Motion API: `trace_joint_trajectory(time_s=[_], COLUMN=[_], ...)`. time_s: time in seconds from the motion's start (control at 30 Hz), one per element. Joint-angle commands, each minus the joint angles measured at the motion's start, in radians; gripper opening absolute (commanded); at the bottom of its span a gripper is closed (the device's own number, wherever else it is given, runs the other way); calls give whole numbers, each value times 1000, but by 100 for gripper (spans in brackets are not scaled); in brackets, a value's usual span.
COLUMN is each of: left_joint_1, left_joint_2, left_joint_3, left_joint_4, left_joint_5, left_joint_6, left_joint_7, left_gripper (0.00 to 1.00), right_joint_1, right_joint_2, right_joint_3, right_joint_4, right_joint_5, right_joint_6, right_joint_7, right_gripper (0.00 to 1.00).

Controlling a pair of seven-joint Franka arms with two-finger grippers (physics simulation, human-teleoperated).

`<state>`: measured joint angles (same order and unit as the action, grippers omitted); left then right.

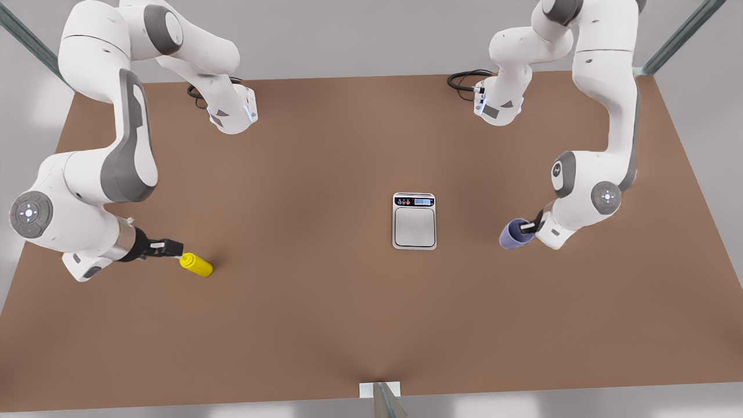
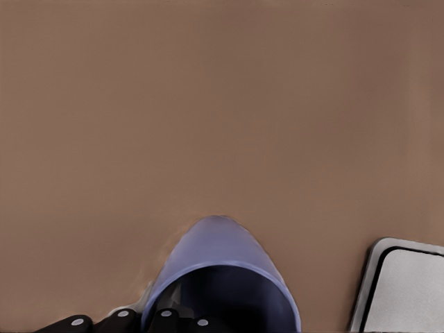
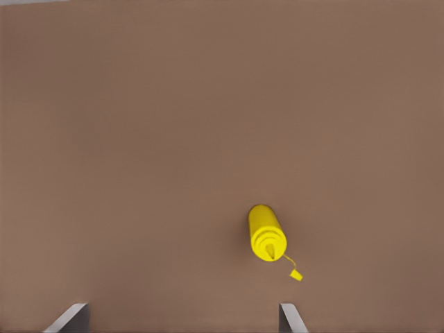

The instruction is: Move cup to the weight, pick up sauce bottle, pour sauce

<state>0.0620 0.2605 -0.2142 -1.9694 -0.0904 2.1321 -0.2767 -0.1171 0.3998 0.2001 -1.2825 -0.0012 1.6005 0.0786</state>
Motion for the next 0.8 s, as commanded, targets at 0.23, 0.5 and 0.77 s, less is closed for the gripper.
trace_joint_trajectory(time_s=[0.23, 0.5, 0.77], left_joint_1=[-97, -165, -209], left_joint_2=[69, 128, 160], left_joint_3=[-154, -177, -175], left_joint_4=[46, 47, 47], left_joint_5=[-172, -167, -164], left_joint_6=[51, 111, 111], left_joint_7=[-329, -395, -386], left_gripper=[21, 21, 23], right_joint_1=[20, 23, 23], right_joint_2=[5, 14, 14], right_joint_3=[-1, 1, 1], right_joint_4=[14, 5, 3], right_joint_5=[3, 9, 32], right_joint_6=[-30, -36, -54], right_joint_7=[-118, -143, -185], right_gripper=[100, 100, 100])
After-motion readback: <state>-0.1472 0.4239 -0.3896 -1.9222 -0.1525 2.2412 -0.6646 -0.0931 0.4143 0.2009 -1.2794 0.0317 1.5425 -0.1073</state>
